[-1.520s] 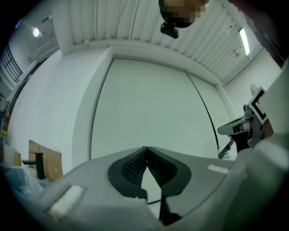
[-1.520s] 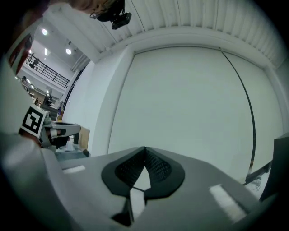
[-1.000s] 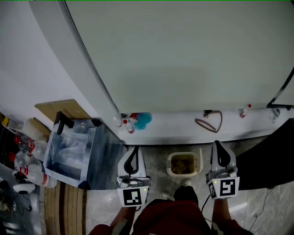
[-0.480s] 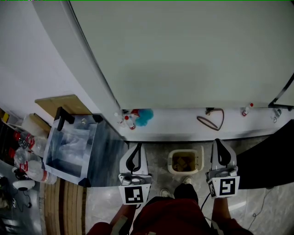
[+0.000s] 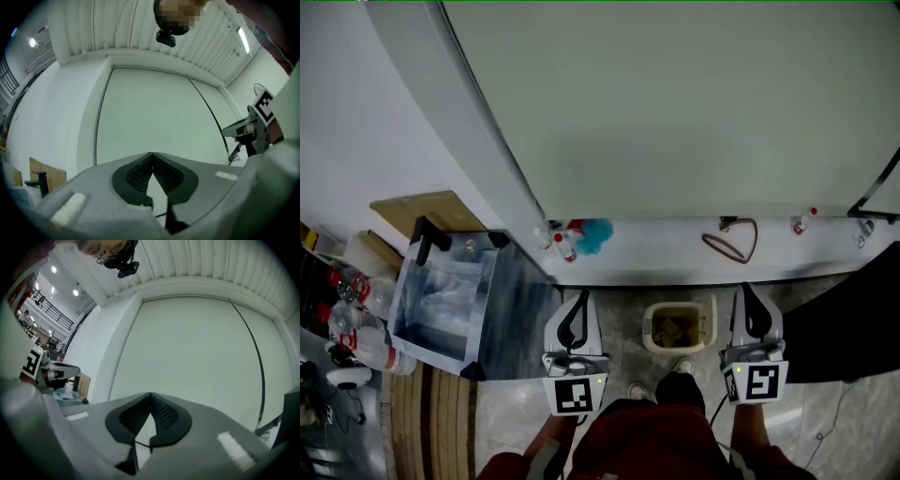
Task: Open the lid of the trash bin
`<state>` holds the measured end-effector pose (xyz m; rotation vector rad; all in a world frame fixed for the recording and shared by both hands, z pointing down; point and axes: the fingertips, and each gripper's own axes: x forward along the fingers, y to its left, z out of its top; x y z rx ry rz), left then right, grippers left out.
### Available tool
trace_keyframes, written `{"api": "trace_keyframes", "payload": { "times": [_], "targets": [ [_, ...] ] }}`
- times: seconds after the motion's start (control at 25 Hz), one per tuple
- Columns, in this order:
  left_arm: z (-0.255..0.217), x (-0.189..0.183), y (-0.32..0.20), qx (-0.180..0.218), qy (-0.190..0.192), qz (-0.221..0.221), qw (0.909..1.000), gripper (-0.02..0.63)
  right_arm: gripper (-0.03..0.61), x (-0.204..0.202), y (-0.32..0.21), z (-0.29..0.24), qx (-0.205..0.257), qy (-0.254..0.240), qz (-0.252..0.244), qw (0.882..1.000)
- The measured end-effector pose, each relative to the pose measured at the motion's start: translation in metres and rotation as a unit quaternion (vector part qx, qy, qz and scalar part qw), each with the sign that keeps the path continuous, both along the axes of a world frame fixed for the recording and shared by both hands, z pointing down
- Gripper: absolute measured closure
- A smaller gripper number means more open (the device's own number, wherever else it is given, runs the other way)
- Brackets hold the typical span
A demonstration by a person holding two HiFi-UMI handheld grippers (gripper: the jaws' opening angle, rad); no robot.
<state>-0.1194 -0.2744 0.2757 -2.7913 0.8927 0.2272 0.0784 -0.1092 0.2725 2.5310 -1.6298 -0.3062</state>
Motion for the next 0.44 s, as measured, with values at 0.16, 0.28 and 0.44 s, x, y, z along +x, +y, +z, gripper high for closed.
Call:
{"api": "trace_keyframes", "payload": {
  "times": [0.16,0.28,0.44],
  "targets": [
    [0.0030,0.0024,0.0041,-0.004,0.000,0.007,1.0000,0.611,0.578,-0.0015,0.0023,0.0027,-0.002,-0.003,0.000,1.000],
    [0.0048,0.0040,0.0051,-0.008,0.001,0.009,0.9999,0.611,0.578,-0.0017,0.0026,0.0047,-0.005,-0.005,0.002,1.000],
    [0.0082,0.0075,0.0079,-0.015,-0.002,0.012,0.9998,0.611,0.578,-0.0006,0.0046,0.0067,-0.005,-0.008,0.002,1.000]
  ]
}}
